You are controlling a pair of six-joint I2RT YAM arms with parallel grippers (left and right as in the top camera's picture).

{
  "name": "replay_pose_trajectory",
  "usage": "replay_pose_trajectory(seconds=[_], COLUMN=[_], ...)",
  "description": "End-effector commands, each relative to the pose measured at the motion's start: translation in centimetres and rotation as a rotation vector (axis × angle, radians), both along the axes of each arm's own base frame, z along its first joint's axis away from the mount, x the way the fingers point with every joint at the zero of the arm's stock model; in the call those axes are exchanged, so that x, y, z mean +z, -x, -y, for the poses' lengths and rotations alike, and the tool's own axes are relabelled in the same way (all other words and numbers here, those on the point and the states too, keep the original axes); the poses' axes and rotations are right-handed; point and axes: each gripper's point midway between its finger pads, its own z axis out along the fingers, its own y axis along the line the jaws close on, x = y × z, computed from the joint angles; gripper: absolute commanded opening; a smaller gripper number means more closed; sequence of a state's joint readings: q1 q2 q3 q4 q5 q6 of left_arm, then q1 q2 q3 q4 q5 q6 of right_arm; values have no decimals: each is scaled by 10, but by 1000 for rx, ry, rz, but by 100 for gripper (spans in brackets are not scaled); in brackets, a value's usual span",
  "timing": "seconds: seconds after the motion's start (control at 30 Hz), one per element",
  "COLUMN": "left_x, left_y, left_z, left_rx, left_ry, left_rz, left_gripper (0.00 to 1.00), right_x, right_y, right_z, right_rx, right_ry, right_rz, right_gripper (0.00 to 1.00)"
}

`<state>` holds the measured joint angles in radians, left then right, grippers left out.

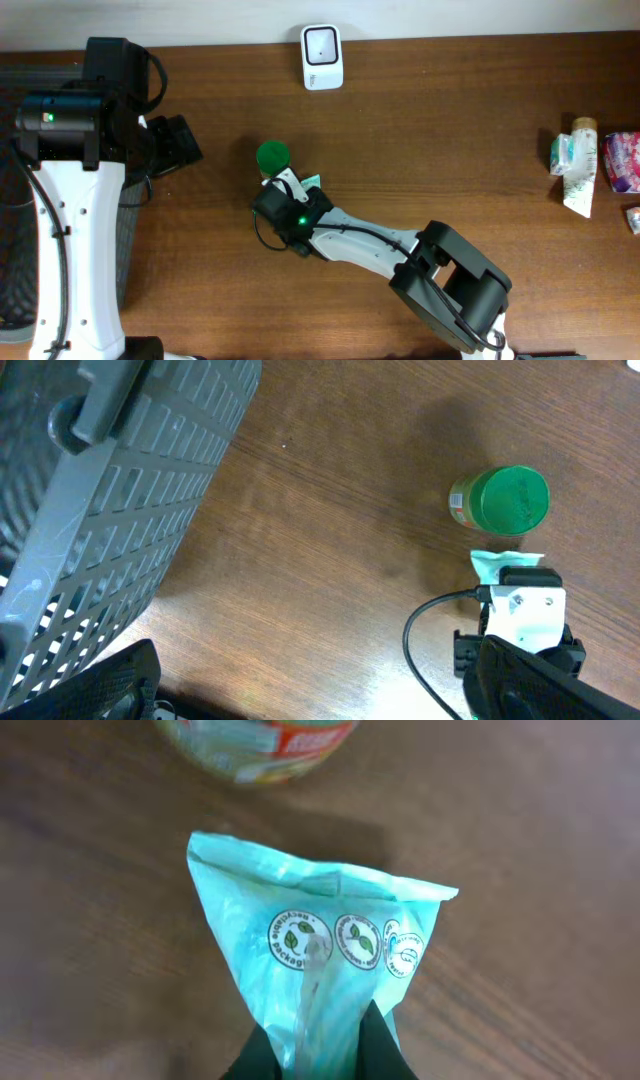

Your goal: Scan the item barcode

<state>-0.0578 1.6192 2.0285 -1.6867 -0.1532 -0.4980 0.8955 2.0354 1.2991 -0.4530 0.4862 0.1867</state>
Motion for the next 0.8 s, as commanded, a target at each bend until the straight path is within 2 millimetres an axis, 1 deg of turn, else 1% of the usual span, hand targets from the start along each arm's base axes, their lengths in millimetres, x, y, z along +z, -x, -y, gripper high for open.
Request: replay_pose_trajectory(seconds=[0.0,0.03,0.1,0.13,0.17,0.2,0.23,0.27,0.3,0.33,0.37,0.43,0.47,0.5,0.53,0.57,0.63,0.67,0.7,0.73,0.77], left_x=[7,7,7,7,7,7,7,7,7,7,7,7,7,7,7,7,7,7,7,7,7], left_y=[2,3,2,2,2,2,3,2,3,3,2,2,3,3,3,3,2,3,2,3,2], left_z=[-1,-1,-1,-1,-1,-1,-1,-1,-1,-1,-1,-1,-1,-1,-1,-1,-1,-1,-1,-1,-1], left_rx=[16,16,16,16,16,16,16,16,16,16,16,16,16,16,16,15,16,16,16,16,16], left_ry=[5,5,5,5,5,5,5,5,5,5,5,5,5,5,5,5,5,5,5,5,5], left_rz=[27,27,27,27,27,27,27,27,27,27,27,27,27,27,27,27,27,27,27,27,27], left_gripper=[99,99,99,99,99,99,99,99,99,99,99,99,99,99,99,99,99,99,99,99,99], right_x=[36,44,55,65,77,85,96,97,95,88,79,63,57,49,34,25,19,15,9,3,1], right_y=[-8,-10,-10,-8,-10,-13,-19,-28,-31,-33,-29,-16,-11,-7,-3,-3,-5,-9,-16,-19,-24], right_z=[-12,-11,-14,-14,-7,1,16,34,43,56,64,66,66,68,74,79,89,98,113,125,145], right_rx=[-26,-35,-9,16,28,33,26,-10,-31,-71,-100,-102,-99,-120,-210,-255,-296,-326,-379,-422,-467], right_ry=[-186,-261,-480,-661,-805,-892,-996,-1047,-1057,-1065,-1069,-1106,-1115,-1111,-1095,-1091,-1103,-1093,-1064,-1039,-1036], right_rz=[-91,-158,-350,-495,-595,-643,-687,-695,-695,-700,-716,-756,-763,-772,-785,-781,-767,-750,-718,-696,-676], right_gripper=[4,4,4,4,4,4,4,4,4,4,4,5,16,16,16,15,8,7,7,19,36])
